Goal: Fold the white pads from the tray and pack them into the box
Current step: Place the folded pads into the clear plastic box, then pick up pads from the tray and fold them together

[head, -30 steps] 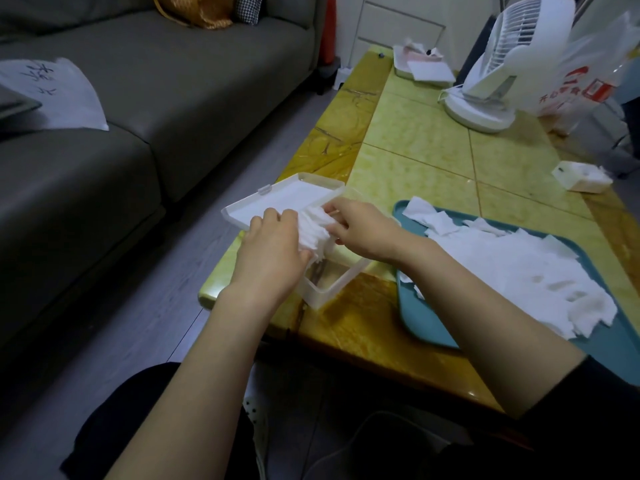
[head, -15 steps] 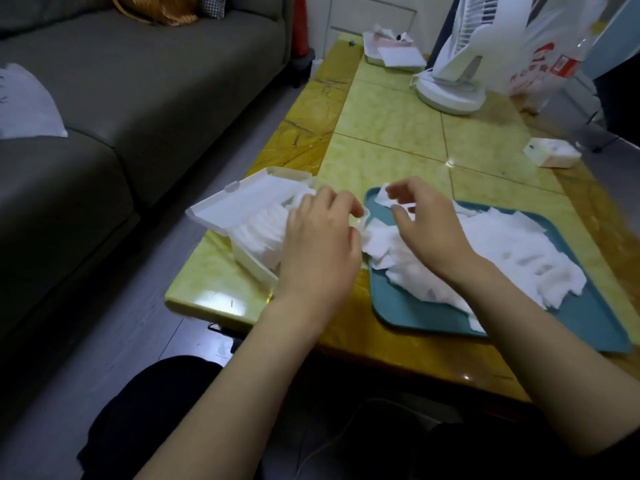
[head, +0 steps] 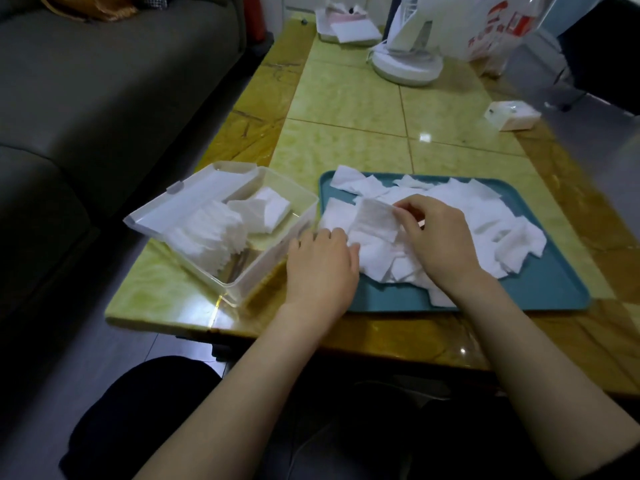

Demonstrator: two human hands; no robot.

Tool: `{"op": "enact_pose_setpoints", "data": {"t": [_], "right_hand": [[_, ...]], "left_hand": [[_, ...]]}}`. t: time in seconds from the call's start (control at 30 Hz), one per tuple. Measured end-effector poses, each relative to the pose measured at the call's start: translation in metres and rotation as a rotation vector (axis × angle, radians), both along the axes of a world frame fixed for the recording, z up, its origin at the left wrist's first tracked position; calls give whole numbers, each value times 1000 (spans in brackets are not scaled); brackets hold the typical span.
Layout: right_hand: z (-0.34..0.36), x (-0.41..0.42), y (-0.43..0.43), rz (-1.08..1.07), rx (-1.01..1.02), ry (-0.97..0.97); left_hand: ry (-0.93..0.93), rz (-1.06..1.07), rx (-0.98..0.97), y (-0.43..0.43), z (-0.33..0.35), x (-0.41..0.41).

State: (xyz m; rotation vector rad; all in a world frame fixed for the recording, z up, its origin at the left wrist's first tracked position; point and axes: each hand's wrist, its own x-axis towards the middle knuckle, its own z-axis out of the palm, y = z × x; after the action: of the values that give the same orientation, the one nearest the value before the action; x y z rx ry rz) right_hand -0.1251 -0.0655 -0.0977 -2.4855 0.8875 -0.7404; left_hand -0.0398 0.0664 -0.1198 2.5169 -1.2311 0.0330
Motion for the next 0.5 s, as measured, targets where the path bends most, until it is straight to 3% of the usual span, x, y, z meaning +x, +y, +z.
{"op": "enact_pose_setpoints", "data": {"t": [0.1,0.23,0.3,0.5], "right_hand": [[3,-8,4,-13,52,-143],[14,-7,17,58,377,-341],[16,-6,25,118,496,-371],[12,-7,32,234,565,-200]], "left_hand": [[207,35,-133,-2,6,3],[758,62,-424,-5,13,4],[939,54,-547,-7,17,3],[936,82,-765,-6,19,7]]}}
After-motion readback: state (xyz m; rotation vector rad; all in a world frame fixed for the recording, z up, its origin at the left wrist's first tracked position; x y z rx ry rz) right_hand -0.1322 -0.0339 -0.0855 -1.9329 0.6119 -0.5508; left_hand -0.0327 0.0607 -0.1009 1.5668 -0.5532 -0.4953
